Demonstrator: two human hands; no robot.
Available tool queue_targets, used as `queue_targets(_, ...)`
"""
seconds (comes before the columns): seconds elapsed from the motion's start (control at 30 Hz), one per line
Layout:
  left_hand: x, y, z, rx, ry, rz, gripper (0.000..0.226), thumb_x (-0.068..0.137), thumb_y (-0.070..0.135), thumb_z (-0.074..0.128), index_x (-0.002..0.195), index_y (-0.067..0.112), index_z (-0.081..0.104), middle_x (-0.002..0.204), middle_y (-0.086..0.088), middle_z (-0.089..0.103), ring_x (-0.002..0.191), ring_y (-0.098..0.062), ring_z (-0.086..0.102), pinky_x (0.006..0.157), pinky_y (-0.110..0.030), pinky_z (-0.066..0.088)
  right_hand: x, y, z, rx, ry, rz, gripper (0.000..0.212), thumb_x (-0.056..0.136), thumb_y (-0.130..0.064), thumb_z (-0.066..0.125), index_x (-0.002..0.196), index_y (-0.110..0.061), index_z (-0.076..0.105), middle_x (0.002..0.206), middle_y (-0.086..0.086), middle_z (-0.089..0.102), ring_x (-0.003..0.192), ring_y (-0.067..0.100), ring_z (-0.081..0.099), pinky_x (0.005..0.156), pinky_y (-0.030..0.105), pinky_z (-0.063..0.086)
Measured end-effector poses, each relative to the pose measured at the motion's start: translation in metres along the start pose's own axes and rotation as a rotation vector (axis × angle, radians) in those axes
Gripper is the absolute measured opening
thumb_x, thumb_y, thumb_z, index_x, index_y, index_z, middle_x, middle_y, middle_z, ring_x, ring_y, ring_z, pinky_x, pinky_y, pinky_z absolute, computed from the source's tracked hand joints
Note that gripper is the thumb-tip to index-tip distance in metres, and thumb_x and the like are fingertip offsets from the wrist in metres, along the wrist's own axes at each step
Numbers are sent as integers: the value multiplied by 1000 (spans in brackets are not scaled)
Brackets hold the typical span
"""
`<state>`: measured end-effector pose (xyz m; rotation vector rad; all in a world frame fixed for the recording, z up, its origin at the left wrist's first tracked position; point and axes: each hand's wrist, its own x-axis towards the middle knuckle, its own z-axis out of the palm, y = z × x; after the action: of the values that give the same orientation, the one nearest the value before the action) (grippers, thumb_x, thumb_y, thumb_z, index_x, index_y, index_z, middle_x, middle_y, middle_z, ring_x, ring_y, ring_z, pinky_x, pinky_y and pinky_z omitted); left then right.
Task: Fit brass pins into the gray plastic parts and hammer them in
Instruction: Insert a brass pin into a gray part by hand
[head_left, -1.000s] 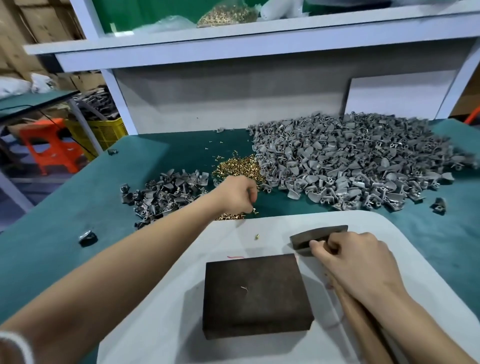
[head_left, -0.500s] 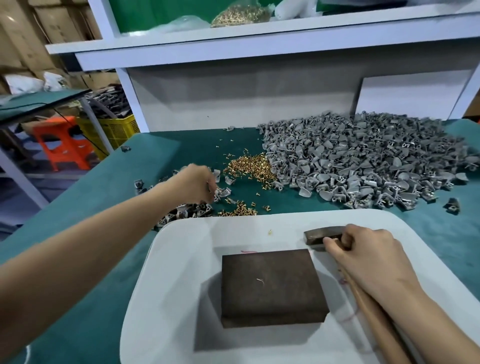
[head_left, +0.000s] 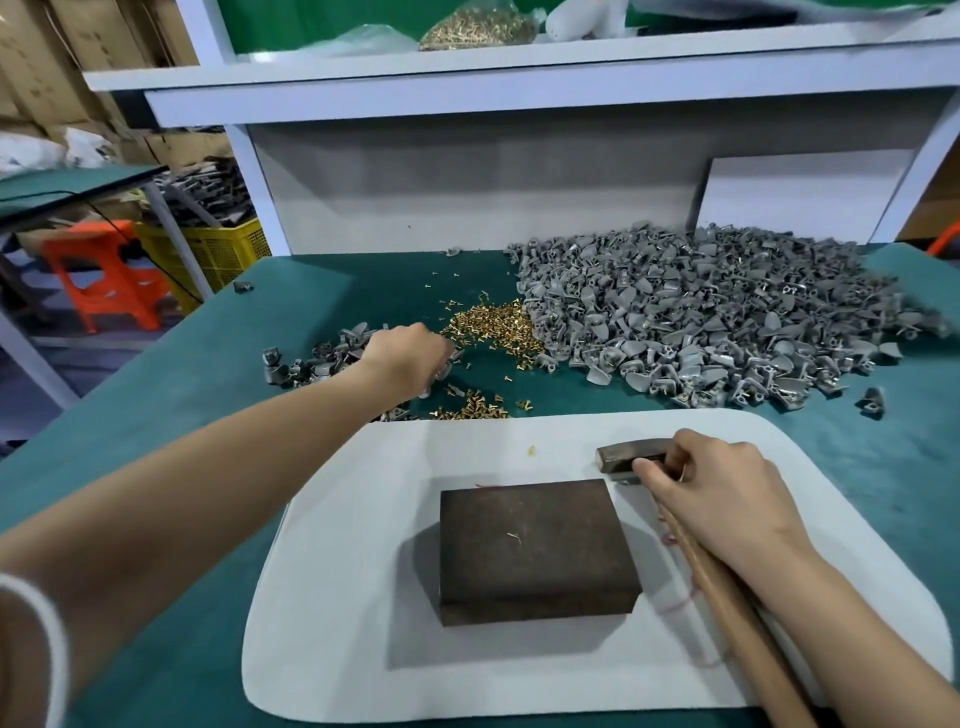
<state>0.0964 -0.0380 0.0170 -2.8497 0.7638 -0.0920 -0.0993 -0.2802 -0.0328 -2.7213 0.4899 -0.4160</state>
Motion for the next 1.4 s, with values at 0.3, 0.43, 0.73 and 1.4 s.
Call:
queue_targets(0.3,0,-16,2,-89,-31,8,21,91,2,46,88,9,65,87,-12,67,70,-24,55,60,-29,39,0,-2,-3,-9,-11,11,37,81,-55,58,68,-21,50,69,2,61,75,30,57,58,31,35)
queue_targets(0.43,-3,-21,0,-276,35,-15,20,89,2,49,83,9,67,88,-10,71,72,-21,60,62,-28,44,0,-2,-4,-10,-23,21,37,82,-56,58,69,-21,51,70,1,63,76,29,58,59,31,36)
queue_targets(0.73,-30,7,-27,-1082,4,-21,11,86,13,67,77,17,70,60,7,68,54,-2,61,49,-16,50,-3,-5,-8,115,80,36,36,84,-54,55,78,-19,53,70,7,62,72,30,59,63,35,46)
queue_targets(1.4,-112,84,-53,-1734,-293,125,10,86,16,65,78,17,71,69,3,67,61,-4,58,51,-14,45,-40,-57,-24,1005,37,-359,31,77,-16,73,102,-29,59,92,-11,68,83,7,65,75,15,51)
